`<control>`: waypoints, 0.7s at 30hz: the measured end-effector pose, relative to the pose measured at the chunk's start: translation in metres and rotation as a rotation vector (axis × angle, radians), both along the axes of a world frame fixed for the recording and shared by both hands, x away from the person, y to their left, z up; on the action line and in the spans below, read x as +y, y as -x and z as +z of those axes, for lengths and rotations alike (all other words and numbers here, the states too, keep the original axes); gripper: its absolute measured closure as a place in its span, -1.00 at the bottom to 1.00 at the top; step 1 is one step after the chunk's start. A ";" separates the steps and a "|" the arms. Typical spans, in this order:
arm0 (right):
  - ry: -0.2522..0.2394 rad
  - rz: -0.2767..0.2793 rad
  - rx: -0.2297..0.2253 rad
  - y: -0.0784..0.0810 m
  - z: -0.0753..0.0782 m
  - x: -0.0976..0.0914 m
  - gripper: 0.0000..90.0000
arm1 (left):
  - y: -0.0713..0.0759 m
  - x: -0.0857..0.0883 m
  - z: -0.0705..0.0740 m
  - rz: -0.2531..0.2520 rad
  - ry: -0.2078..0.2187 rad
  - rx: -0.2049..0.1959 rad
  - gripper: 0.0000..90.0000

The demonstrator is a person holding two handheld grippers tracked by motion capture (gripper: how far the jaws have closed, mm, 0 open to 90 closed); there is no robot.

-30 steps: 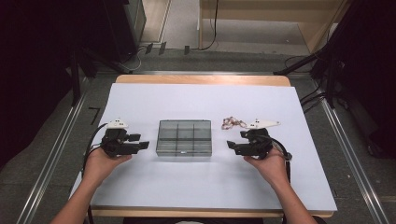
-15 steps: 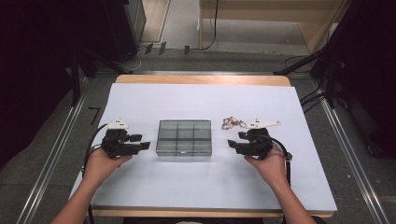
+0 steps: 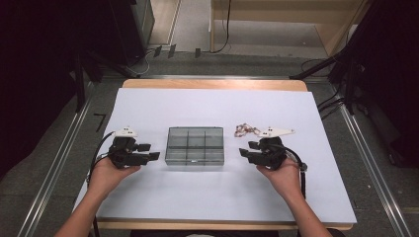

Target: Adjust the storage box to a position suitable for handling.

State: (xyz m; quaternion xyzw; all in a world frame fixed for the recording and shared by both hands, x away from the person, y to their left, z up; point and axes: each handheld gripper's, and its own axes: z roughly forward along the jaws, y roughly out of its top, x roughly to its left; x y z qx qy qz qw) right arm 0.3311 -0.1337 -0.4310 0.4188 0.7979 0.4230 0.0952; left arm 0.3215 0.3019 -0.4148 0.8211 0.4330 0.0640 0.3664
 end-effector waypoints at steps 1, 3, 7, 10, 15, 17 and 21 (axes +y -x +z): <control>0.003 0.006 -0.005 0.001 0.000 0.001 0.19 | 0.000 0.000 0.000 -0.001 -0.001 0.003 -0.03; 0.007 0.009 -0.012 0.001 0.000 0.003 0.19 | 0.001 -0.001 0.000 -0.004 0.002 0.005 -0.01; 0.012 0.016 -0.006 0.004 0.001 0.009 0.25 | 0.004 -0.002 0.000 -0.018 -0.002 0.008 0.04; 0.020 0.017 -0.004 0.005 0.001 0.013 0.28 | 0.006 -0.004 -0.001 -0.033 -0.009 0.010 0.08; 0.028 0.038 -0.003 0.008 0.001 0.019 0.35 | 0.010 -0.006 -0.002 -0.060 -0.018 0.010 0.15; 0.032 0.044 -0.006 0.009 0.001 0.021 0.36 | 0.011 -0.008 -0.002 -0.065 -0.017 0.007 0.18; 0.045 0.055 -0.006 0.011 0.000 0.024 0.41 | 0.013 -0.010 -0.003 -0.086 -0.021 0.005 0.25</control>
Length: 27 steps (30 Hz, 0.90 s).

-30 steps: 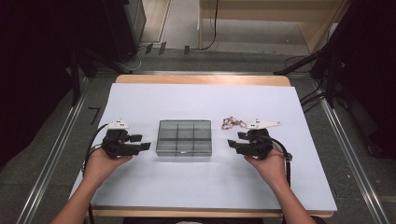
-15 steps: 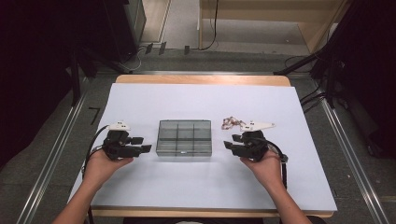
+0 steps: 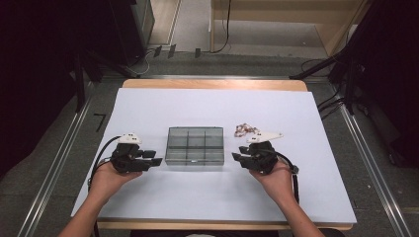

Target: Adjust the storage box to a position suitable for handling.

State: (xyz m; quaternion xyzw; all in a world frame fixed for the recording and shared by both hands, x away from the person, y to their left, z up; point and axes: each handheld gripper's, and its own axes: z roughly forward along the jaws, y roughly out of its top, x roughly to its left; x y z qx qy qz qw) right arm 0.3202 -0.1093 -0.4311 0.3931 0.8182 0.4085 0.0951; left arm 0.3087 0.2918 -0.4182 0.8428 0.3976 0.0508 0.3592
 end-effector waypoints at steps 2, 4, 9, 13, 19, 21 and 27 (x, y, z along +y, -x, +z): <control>0.002 0.008 0.002 0.001 -0.001 0.002 0.42 | 0.001 -0.001 0.000 -0.006 0.002 0.001 0.28; 0.004 0.012 0.006 0.001 -0.001 0.003 0.43 | 0.001 -0.001 -0.001 -0.009 0.010 0.006 0.31; 0.011 0.031 0.005 0.003 -0.002 0.007 0.47 | 0.003 -0.003 -0.003 -0.026 0.023 0.013 0.41; 0.013 0.039 0.013 0.005 -0.003 0.010 0.51 | 0.004 -0.004 -0.004 -0.036 0.029 0.015 0.47; 0.023 0.059 0.021 0.010 -0.003 0.014 0.56 | 0.004 -0.006 -0.006 -0.051 0.020 0.028 0.50; 0.026 0.065 0.019 0.011 -0.004 0.015 0.58 | 0.004 -0.006 -0.007 -0.052 0.021 0.032 0.50; 0.042 0.085 0.040 0.014 -0.007 0.020 0.67 | 0.003 -0.008 -0.009 -0.056 0.019 0.039 0.51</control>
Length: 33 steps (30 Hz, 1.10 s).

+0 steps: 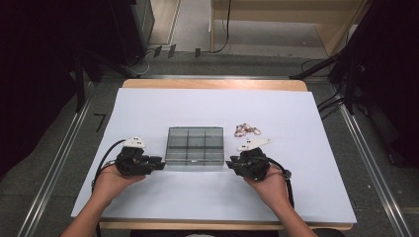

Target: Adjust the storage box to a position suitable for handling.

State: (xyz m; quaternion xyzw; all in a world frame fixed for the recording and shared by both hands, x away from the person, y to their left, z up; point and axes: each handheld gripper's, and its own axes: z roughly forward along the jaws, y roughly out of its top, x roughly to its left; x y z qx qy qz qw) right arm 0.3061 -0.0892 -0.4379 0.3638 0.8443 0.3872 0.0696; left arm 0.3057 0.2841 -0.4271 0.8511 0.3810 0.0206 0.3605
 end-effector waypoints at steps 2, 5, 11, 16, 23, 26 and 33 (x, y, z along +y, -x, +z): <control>0.004 0.005 -0.002 0.000 -0.001 0.000 0.68 | 0.000 -0.001 -0.001 0.004 -0.001 0.002 0.52; 0.008 0.008 0.014 0.000 -0.002 0.001 0.75 | -0.002 -0.002 -0.003 0.008 -0.002 0.008 0.55; 0.015 0.021 0.026 -0.001 -0.004 0.005 0.78 | -0.004 -0.004 -0.005 0.005 -0.008 0.018 0.62; 0.017 0.028 0.026 -0.003 -0.005 0.006 0.80 | -0.005 -0.005 -0.006 0.002 -0.011 0.024 0.64; 0.020 0.032 0.036 -0.003 -0.006 0.009 0.82 | -0.006 -0.006 -0.007 0.003 -0.007 0.027 0.64; 0.016 0.037 0.036 -0.004 -0.006 0.011 0.83 | -0.006 -0.007 -0.007 0.003 -0.007 0.025 0.65; 0.012 0.036 0.039 -0.004 -0.005 0.011 0.83 | -0.006 -0.007 -0.005 0.006 -0.003 0.022 0.65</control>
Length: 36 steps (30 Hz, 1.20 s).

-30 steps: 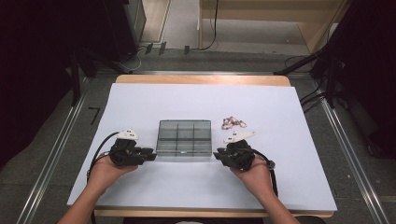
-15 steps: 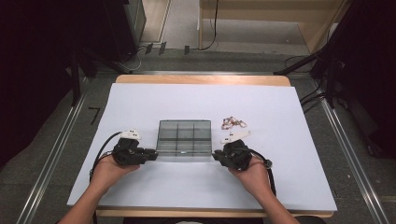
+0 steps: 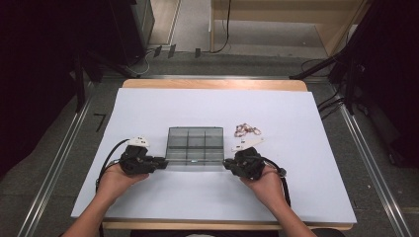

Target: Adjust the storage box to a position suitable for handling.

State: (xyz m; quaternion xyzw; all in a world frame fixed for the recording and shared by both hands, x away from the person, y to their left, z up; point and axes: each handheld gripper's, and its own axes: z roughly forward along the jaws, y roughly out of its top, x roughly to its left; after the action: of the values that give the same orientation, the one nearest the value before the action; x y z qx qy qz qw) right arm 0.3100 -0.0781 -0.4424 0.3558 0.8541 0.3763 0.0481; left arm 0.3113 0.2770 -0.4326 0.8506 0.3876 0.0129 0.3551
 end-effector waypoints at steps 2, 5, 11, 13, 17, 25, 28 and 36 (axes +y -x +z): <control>-0.001 -0.001 -0.001 0.000 0.000 0.000 0.83 | 0.000 0.000 0.000 0.000 -0.001 -0.003 0.65; -0.003 -0.006 0.002 0.000 0.001 0.000 0.83 | 0.001 0.000 0.001 0.002 0.000 -0.005 0.65; -0.012 -0.008 -0.001 0.000 0.002 0.000 0.84 | 0.000 0.000 0.002 0.002 0.002 -0.006 0.67; -0.013 -0.009 0.001 0.000 0.002 0.000 0.84 | 0.000 0.000 0.003 0.002 0.001 -0.007 0.67; -0.014 -0.008 0.004 -0.001 0.002 0.000 0.84 | 0.000 0.000 0.003 0.003 -0.001 -0.006 0.67; -0.024 -0.004 -0.006 0.000 0.004 0.001 0.85 | 0.001 0.001 0.005 0.004 0.005 -0.013 0.67; -0.028 -0.005 -0.006 0.000 0.005 0.000 0.85 | 0.001 0.001 0.006 0.005 0.019 -0.019 0.66; -0.037 -0.008 -0.016 0.000 0.007 0.000 0.85 | 0.002 0.000 0.008 0.007 0.030 -0.035 0.63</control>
State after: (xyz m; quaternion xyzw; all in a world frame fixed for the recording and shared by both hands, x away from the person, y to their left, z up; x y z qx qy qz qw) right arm 0.3100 -0.0785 -0.4352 0.3571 0.8451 0.3948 0.0496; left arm 0.3091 0.2772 -0.4242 0.8434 0.3847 0.0233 0.3745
